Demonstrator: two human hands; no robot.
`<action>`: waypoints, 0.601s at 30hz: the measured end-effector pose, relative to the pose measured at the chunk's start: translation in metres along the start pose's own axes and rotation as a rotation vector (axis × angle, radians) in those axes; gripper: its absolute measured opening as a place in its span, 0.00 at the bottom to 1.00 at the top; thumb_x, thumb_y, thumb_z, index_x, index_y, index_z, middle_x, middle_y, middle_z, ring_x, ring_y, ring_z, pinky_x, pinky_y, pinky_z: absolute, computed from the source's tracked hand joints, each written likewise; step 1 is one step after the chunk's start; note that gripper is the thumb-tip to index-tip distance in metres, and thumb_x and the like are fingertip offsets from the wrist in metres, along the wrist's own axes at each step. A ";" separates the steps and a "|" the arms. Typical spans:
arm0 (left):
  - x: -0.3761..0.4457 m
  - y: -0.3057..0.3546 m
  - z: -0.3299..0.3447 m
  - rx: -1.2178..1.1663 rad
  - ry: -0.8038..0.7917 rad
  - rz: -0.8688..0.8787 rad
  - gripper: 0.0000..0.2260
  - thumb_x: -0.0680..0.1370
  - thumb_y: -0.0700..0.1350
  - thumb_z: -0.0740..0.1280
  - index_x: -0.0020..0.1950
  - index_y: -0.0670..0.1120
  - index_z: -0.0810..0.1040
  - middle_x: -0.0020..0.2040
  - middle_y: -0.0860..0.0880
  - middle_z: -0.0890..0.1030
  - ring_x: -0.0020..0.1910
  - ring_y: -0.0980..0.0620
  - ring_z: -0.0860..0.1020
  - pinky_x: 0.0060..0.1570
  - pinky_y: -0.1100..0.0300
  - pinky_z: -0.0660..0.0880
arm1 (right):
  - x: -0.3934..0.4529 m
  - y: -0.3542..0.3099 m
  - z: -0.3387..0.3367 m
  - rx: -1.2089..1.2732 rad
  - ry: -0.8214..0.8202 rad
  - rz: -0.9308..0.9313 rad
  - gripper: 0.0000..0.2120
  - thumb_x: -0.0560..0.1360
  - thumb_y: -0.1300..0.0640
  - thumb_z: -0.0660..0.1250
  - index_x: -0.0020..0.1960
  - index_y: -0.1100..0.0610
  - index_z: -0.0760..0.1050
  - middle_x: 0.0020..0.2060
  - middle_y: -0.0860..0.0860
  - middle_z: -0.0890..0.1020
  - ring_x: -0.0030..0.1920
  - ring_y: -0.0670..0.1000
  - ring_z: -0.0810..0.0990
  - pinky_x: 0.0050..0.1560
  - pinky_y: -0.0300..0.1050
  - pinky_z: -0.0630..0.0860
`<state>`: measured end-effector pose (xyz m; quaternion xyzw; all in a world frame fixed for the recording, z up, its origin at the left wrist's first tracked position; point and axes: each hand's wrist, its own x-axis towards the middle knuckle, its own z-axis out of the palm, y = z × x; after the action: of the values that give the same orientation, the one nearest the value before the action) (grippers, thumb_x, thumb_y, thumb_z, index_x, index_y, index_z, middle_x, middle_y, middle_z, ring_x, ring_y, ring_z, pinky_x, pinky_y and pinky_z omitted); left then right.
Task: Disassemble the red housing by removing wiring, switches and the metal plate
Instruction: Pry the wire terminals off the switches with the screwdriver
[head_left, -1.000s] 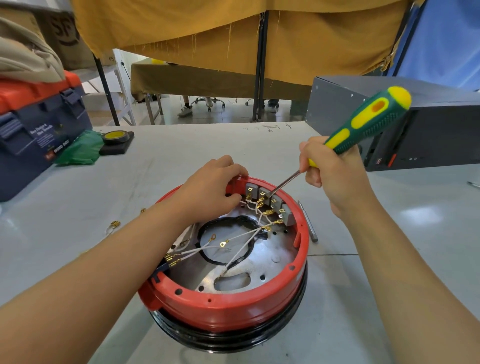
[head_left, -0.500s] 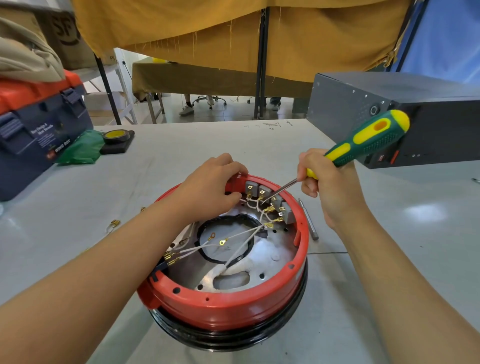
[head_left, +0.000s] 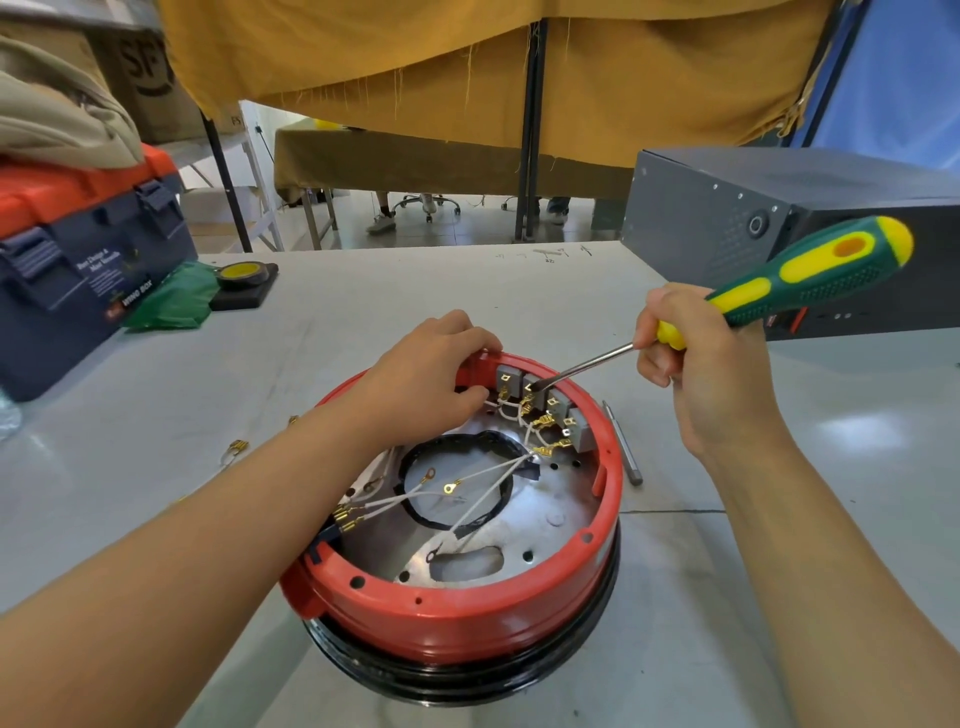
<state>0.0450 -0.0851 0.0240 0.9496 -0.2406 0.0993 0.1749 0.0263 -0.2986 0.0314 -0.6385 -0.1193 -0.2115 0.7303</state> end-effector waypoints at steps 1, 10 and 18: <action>0.000 0.000 0.000 0.001 0.003 0.001 0.18 0.75 0.45 0.67 0.65 0.50 0.73 0.52 0.54 0.69 0.54 0.51 0.71 0.54 0.56 0.71 | 0.000 0.000 0.000 0.005 0.007 -0.004 0.17 0.69 0.57 0.62 0.22 0.53 0.74 0.22 0.53 0.66 0.21 0.46 0.61 0.24 0.37 0.59; 0.000 0.004 -0.016 0.152 -0.119 -0.030 0.23 0.77 0.51 0.64 0.71 0.53 0.67 0.65 0.52 0.74 0.65 0.47 0.65 0.64 0.50 0.65 | -0.002 -0.001 0.002 -0.033 -0.001 -0.015 0.13 0.69 0.56 0.63 0.26 0.52 0.76 0.28 0.60 0.67 0.23 0.46 0.64 0.25 0.37 0.63; -0.021 0.011 -0.017 0.398 -0.167 -0.154 0.25 0.77 0.60 0.59 0.72 0.54 0.63 0.65 0.51 0.71 0.63 0.45 0.66 0.57 0.50 0.71 | -0.005 -0.003 0.004 -0.161 -0.002 -0.070 0.11 0.69 0.55 0.64 0.28 0.49 0.71 0.19 0.45 0.67 0.22 0.46 0.65 0.23 0.36 0.64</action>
<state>0.0196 -0.0793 0.0370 0.9858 -0.1568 0.0520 -0.0292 0.0209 -0.2941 0.0325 -0.6909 -0.1247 -0.2451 0.6686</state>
